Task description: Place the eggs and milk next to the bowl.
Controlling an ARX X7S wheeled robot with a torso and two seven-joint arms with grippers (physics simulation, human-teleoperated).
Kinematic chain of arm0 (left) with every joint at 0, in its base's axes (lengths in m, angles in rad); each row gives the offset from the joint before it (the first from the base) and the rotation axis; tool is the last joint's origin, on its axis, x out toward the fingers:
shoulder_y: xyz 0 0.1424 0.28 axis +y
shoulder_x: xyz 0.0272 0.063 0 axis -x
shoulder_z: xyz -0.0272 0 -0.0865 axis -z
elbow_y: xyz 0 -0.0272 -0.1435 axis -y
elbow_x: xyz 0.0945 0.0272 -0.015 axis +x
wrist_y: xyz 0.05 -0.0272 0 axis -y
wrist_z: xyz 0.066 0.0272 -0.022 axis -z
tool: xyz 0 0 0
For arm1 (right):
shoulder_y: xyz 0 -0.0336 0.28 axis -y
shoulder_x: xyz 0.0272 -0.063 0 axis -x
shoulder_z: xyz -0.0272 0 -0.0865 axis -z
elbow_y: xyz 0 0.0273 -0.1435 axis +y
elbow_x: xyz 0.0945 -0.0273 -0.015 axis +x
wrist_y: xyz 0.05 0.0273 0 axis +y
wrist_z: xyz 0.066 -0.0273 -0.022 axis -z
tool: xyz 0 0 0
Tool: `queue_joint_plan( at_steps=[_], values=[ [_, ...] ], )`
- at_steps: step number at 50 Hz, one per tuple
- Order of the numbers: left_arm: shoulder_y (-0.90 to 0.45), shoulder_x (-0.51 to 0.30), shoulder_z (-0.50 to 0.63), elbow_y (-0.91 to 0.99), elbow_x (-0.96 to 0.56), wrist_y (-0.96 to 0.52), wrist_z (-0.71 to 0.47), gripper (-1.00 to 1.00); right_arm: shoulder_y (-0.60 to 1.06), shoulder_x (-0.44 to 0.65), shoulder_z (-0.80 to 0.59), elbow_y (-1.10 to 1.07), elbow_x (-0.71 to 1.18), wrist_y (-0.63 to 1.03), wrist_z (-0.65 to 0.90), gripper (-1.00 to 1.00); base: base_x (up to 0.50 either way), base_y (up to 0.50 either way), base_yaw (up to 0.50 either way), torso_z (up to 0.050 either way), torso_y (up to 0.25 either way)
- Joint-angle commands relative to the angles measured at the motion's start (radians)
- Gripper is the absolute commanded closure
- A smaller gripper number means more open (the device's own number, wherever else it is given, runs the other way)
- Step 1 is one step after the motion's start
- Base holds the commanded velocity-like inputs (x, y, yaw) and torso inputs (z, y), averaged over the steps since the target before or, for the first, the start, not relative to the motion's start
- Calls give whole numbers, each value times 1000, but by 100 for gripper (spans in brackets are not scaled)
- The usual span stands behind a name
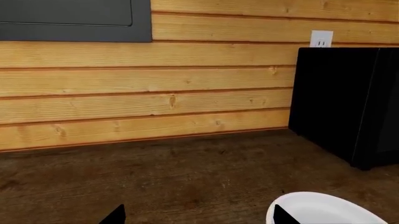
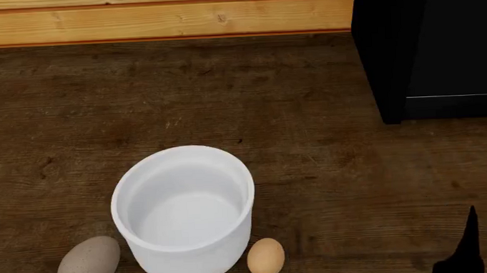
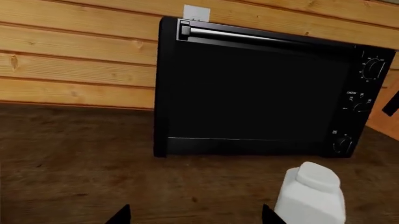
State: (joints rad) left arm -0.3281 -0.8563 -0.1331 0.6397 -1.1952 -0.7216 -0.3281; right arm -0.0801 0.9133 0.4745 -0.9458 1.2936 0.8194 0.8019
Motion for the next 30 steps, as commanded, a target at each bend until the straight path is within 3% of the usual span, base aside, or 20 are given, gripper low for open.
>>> queue_joint_plan(
  at_steps=[1,30],
  values=[
    [6,17,-19,-8,18,2,31,-100,-62,-29,88,-8,-21,-3,-23,-100,0,0,0,0,0],
    [16,19,-15,-7,25,10,30,-100,-167,-107,211,17,-104,-33,5,-100,0,0,0,0,0]
  ],
)
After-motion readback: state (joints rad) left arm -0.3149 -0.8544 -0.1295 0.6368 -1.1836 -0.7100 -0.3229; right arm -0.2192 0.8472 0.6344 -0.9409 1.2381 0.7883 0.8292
